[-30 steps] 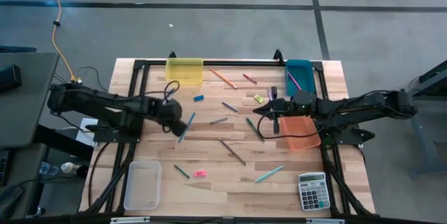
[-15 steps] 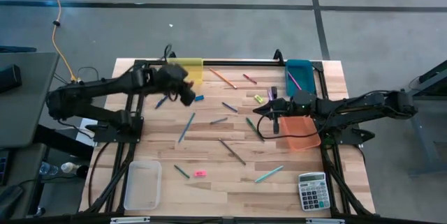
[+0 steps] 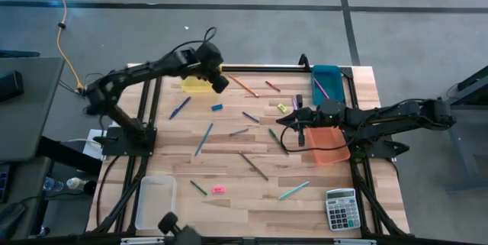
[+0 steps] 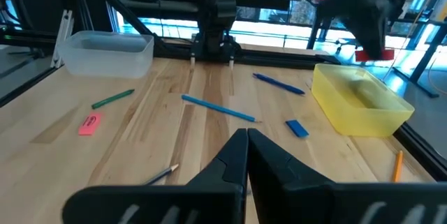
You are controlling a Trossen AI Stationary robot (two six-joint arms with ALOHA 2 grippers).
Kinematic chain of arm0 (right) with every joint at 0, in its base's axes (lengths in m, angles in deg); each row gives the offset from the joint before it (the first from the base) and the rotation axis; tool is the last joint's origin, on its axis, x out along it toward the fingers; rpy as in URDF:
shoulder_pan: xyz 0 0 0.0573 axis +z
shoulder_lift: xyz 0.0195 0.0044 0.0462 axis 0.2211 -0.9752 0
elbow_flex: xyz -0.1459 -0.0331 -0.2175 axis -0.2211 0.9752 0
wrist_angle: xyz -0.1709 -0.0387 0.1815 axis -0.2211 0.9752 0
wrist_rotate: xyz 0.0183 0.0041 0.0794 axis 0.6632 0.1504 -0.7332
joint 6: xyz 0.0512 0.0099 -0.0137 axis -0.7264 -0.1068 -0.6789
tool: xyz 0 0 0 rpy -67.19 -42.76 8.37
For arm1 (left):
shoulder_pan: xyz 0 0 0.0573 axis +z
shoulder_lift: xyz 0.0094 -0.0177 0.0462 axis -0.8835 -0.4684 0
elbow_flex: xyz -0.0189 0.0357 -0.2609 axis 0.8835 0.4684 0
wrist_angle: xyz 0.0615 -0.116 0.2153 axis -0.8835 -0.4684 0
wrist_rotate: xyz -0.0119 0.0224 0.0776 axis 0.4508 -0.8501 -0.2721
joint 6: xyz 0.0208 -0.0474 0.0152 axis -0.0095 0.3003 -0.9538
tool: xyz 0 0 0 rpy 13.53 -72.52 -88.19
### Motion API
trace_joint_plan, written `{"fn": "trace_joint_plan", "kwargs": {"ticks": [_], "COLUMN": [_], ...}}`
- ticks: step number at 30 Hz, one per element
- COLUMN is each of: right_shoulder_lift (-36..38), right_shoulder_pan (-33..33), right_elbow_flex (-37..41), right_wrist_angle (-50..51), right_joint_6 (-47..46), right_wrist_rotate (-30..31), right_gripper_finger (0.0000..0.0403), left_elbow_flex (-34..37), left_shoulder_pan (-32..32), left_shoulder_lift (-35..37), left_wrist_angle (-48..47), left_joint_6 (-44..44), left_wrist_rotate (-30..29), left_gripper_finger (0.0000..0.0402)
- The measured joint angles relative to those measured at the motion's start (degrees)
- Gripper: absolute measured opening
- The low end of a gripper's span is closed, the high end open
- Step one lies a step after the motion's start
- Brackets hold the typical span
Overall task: Sort crayons/erasers/pens/pencils in bins
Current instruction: Put the red eraser into the yellow bin
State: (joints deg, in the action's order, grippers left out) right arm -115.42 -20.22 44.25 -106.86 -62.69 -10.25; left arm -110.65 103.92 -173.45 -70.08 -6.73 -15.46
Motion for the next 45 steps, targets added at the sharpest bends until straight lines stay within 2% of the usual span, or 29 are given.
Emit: {"fn": "trace_joint_plan", "kwargs": {"ticks": [12,22,37,45], "right_shoulder_lift": [0.0,0.0,0.0,0.0], "right_shoulder_pan": [0.0,0.0,0.0,0.0], "right_elbow_flex": [0.0,0.0,0.0,0.0], "right_wrist_angle": [0.6,1.2,1.5,1.9], "right_joint_6": [0.1,0.1,0.1,0.4], "right_wrist_rotate": [0.0,0.0,0.0,0.0], "right_gripper_finger": [0.0002,0.0002,0.0002,0.0002], "left_elbow_flex": [-0.3,-0.3,-0.3,-0.3], "left_shoulder_pan": [11.1,12.6,12.0,11.7], "left_shoulder_lift": [-11.8,-16.2,-16.8,-16.7], "left_wrist_angle": [0.4,0.3,0.3,0.2], "left_joint_6": [-1.1,-1.0,-0.5,-0.5], "left_wrist_rotate": [1.8,3.3,2.6,2.5], "left_gripper_finger": [0.0001,0.0003,0.0070,0.0119]}}
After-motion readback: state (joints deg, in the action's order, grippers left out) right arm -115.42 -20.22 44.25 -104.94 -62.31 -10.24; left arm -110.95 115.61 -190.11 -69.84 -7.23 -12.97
